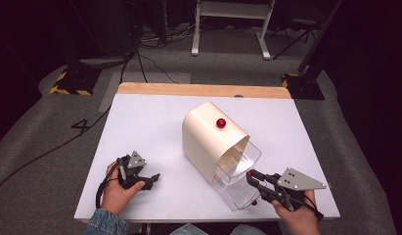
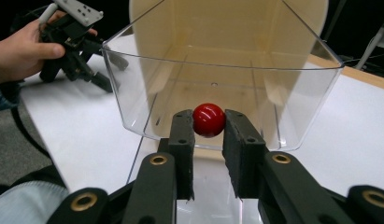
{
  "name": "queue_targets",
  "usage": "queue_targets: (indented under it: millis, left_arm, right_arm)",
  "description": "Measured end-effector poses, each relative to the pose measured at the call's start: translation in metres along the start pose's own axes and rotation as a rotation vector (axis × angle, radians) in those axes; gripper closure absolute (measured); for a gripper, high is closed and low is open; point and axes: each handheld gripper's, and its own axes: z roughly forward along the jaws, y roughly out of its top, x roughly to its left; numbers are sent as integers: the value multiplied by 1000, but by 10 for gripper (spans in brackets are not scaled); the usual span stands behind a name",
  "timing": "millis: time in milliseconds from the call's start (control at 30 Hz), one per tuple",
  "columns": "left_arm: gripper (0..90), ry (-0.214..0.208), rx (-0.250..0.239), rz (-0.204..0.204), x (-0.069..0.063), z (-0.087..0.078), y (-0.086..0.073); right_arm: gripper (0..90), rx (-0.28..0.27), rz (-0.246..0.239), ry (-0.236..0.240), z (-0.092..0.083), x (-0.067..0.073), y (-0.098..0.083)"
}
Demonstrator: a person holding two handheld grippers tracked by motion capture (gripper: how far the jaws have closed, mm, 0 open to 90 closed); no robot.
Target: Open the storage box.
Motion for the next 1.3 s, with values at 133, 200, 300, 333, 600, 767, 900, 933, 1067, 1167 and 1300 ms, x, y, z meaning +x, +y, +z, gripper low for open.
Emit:
queue_targets:
  millis: [133,200,300,333,600,767,900,933,1067,1167,1300]
  left_arm:
    - [194,-3,1,-4,0,0,0]
    - [194,-1,1,-1,0,0,0]
    - [194,-1,0,0,0,0,0]
    - [194,-2,0,-3,0,0,0]
    - [194,0,0,0,0,0,0]
    - [194,0,1,0,0,0,0]
    - [194,0,0,0,0,0,0]
    - [194,0,0,0,0,0,0]
    - [194,1,-1,2,0,0,0]
    - [194,0,0,0,0,0,0]
    - [195,2,0,1,0,0,0]
  right_arm:
    - [737,14,2,4,-16,5,-10]
    - [737,12,4,2,-22,7,-13]
    - [737,14,10,-2,-29,9,-19]
    - [737,19,12,-2,-31,10,-21]
    - [736,77,44,-2,-29,6,-41]
    - [704,101,56,2,-25,6,-46]
    - [630,100,58,-7,-25,4,-47]
    - [615,102,57,-8,-25,4,-47]
    - [541,100,57,-3,-27,4,-46]
    - [515,90,56,-4,-34,1,-44]
    - [480,101,38,-24,-42,-10,-40]
